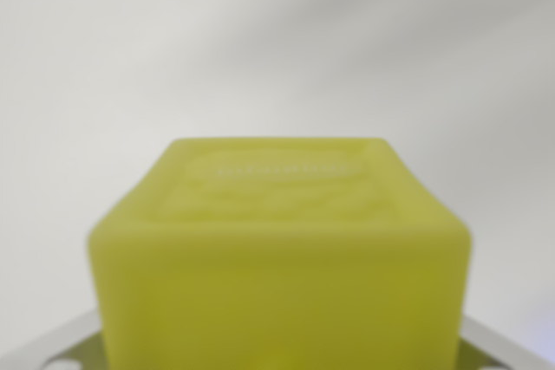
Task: Pick yellow cube
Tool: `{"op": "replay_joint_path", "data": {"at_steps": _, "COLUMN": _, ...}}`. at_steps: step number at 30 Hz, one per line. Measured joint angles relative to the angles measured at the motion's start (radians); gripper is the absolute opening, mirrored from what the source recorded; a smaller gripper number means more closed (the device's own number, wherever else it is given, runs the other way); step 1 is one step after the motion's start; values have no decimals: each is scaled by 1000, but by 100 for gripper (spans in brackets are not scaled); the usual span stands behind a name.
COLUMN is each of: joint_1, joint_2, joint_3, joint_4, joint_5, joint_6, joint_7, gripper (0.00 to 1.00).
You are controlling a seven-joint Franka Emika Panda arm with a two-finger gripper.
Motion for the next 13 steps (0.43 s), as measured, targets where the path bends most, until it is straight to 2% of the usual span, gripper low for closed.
{"op": "replay_joint_path", "data": {"at_steps": 5, "joint_1": 0, "joint_2": -15, "joint_3": 0, "joint_4": 10, "joint_5": 0, "joint_6": -25, "joint_7": 0, "gripper": 0}}
{"op": "replay_joint_path", "data": {"at_steps": 13, "joint_1": 0, "joint_2": -16, "joint_3": 0, "joint_4": 12, "joint_5": 0, "joint_6": -28, "joint_7": 0, "gripper": 0}}
